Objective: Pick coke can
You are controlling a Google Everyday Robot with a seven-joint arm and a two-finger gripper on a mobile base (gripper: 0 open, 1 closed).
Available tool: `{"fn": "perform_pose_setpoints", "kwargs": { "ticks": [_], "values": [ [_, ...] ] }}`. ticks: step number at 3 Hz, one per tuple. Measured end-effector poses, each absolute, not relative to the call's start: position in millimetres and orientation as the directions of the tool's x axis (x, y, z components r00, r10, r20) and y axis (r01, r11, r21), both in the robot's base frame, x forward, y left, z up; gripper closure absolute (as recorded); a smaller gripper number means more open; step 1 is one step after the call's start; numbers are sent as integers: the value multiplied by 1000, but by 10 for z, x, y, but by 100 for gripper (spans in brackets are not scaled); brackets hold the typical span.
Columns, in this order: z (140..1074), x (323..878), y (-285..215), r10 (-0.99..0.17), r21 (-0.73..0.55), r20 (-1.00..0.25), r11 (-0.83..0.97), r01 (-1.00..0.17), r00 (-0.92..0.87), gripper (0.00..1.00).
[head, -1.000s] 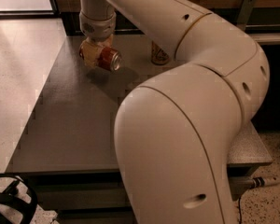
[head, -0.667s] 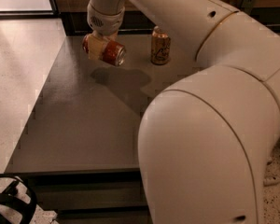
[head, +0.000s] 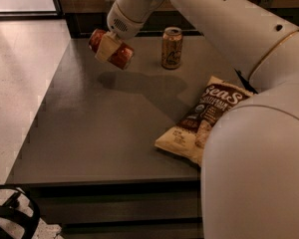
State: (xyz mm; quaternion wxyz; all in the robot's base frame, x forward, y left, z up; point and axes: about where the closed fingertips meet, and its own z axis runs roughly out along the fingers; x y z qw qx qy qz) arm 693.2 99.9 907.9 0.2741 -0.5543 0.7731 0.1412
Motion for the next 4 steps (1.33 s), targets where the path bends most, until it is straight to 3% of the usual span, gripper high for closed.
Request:
{"fn": "perform_pose_setpoints", "kwargs": {
  "ticks": [2,4],
  "values": [
    [9120,6866,1107,-660,-111,-744,278,-954,-106,100],
    [9004,6890,1313,-596,-109,-803,195,-975,-29,100]
  ]
}}
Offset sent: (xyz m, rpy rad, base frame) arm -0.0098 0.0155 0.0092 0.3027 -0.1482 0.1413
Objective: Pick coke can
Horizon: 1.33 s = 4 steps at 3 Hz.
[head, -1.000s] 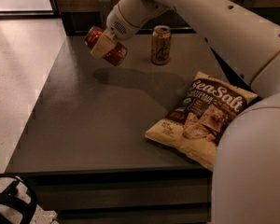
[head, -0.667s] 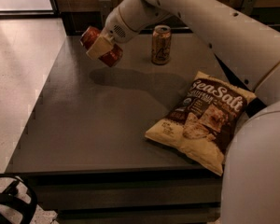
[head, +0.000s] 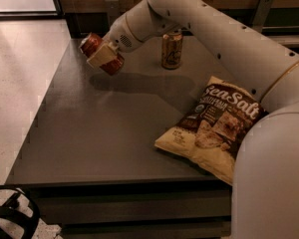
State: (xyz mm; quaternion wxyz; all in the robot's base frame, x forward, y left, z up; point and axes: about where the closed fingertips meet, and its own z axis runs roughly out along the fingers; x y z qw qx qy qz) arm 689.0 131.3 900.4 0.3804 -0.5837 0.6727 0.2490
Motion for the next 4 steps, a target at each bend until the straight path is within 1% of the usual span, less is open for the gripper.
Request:
{"fn": "perform_pose_setpoints", "kwargs": {
  "ticks": [2,4],
  "values": [
    [8836,6782,1486,-530,-101,-848,149,-984,7,100],
    [8710,6744,1489,-419,-88,-907,108,-990,35,100]
  ]
}}
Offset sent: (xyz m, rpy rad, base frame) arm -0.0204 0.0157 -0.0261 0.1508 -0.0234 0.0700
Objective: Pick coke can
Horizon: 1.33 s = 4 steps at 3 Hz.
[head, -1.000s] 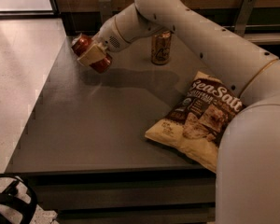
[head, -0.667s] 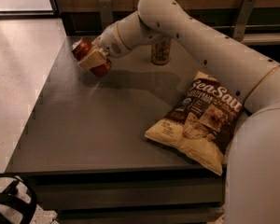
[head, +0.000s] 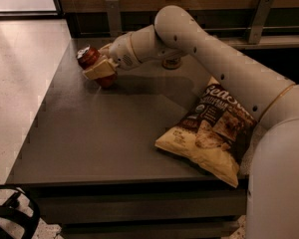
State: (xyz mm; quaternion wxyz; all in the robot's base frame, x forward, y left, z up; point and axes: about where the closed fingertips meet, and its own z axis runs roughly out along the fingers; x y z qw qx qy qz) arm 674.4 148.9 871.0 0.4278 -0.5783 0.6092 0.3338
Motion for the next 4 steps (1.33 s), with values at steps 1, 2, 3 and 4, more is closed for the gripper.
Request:
{"fn": "perform_pose_setpoints", "kwargs": {
  "ticks": [1,2,3,4],
  "values": [
    [8683,6819,1481,-379,-69,-925,86,-994,32,100],
    [8663,6925,1414,-333,-41,-943,79,-996,12,100],
    [8658,6961,1302,-306,-13,-952,107,-994,-21,100],
    [8664,6941,1211,-299,1,-953,136,-991,-42,100]
  ]
}}
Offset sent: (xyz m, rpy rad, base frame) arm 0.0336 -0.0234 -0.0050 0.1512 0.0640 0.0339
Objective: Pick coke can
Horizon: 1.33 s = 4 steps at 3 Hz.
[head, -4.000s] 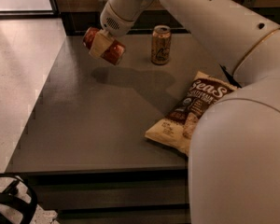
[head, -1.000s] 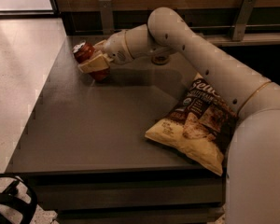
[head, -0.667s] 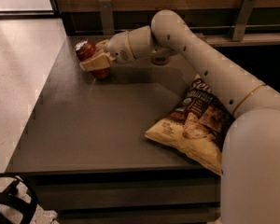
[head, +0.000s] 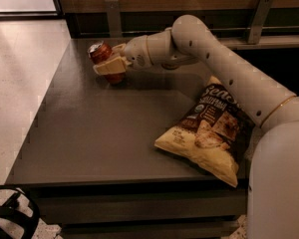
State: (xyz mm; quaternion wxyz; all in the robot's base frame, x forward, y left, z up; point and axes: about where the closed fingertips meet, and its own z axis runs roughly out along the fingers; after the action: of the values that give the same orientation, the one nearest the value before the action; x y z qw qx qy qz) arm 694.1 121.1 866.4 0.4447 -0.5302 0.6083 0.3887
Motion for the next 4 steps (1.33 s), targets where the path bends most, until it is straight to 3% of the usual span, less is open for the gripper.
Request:
{"fn": "perform_pose_setpoints", "kwargs": {
  "ticks": [4],
  "values": [
    [8936,6976,1454,-283,-70,-959,111,-991,36,100]
  ]
}}
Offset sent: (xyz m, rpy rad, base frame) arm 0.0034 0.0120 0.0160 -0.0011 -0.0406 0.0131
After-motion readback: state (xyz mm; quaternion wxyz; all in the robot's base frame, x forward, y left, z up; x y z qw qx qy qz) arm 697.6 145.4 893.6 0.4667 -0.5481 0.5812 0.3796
